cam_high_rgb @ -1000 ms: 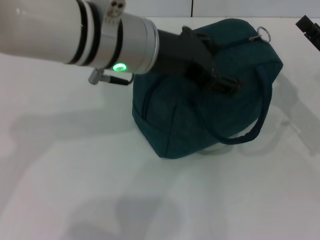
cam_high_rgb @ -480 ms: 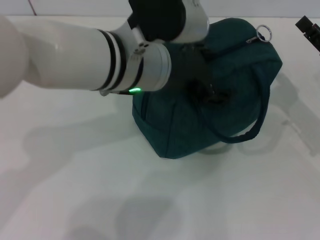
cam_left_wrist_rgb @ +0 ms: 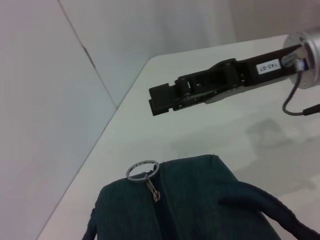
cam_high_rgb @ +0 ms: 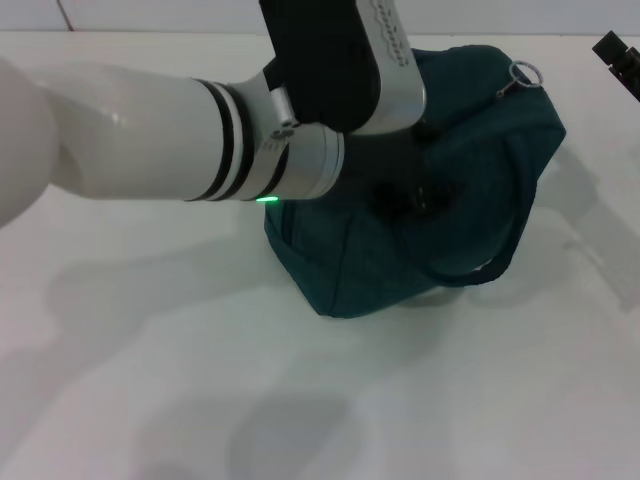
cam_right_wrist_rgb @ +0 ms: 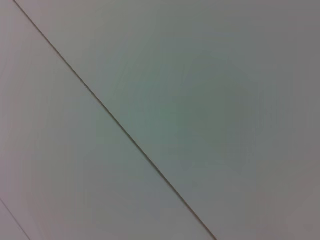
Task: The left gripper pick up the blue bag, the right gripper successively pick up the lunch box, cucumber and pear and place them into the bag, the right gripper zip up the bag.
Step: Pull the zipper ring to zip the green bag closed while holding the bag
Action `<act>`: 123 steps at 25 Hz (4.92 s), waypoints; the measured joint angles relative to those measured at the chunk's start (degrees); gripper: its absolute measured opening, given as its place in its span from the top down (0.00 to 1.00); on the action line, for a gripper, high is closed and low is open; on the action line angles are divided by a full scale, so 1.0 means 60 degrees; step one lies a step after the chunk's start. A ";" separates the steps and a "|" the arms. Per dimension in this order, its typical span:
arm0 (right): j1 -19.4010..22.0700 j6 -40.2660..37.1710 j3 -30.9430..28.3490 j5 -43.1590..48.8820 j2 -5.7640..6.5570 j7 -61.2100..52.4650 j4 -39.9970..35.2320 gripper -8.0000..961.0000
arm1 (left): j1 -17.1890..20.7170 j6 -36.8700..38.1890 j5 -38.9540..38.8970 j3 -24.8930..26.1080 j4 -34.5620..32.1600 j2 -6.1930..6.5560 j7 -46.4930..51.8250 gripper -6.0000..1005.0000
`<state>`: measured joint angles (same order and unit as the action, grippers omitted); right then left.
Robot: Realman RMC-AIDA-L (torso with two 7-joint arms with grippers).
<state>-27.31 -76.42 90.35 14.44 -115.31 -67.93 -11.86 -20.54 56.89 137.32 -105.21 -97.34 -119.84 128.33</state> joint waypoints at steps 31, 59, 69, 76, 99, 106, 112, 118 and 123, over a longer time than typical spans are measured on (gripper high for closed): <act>-0.0798 0.0855 0.0651 0.0600 -0.0077 -0.1009 -0.0095 0.20 | 0.0303 -0.0839 0.0584 -0.0599 -0.0317 0.0013 -0.0075 0.92; -0.0770 0.0754 0.0785 0.0585 -0.0088 -0.1022 -0.0245 0.52 | 0.0495 -0.1267 0.1209 -0.1024 -0.0314 0.0008 -0.0002 0.92; -0.0825 0.0812 0.0833 0.0594 -0.0097 -0.1070 -0.0250 0.71 | 0.0509 -0.1323 0.1208 -0.1025 -0.0314 0.0008 -0.0012 0.91; -0.0837 0.0946 0.0831 0.0597 -0.0096 -0.1099 -0.0250 0.77 | 0.0529 -0.1351 0.1208 -0.1000 -0.0312 0.0008 -0.0029 0.91; -0.0306 0.0226 0.0207 0.0338 -0.0036 -0.1109 -0.0138 0.98 | 0.0810 -0.1866 0.1224 -0.1018 -0.0344 0.0008 -0.0075 0.89; -0.0151 0.0019 -0.0083 0.0271 -0.0047 -0.1115 -0.0089 0.98 | 0.0909 -0.1866 0.1227 -0.1025 -0.0446 0.0008 -0.0075 0.89; -0.0041 -0.0122 -0.0337 0.0198 -0.0042 -0.1115 0.0031 0.98 | 0.1003 -0.2155 0.1224 -0.1025 -0.0488 0.0008 -0.0076 0.88; -0.0074 -0.0047 -0.0429 0.0108 -0.0035 -0.1115 0.0293 0.98 | 0.1041 -0.2423 0.1225 -0.1024 -0.0579 0.0008 -0.0061 0.88; -0.0077 0.0140 -0.0423 0.0092 -0.0049 -0.1116 0.0367 0.98 | 0.1042 -0.2459 0.1224 -0.1024 -0.0598 0.0008 -0.0037 0.88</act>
<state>-27.77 -75.58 87.81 14.99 -115.60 -74.62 -9.66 -14.29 42.14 144.67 -111.35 -100.93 -119.79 128.11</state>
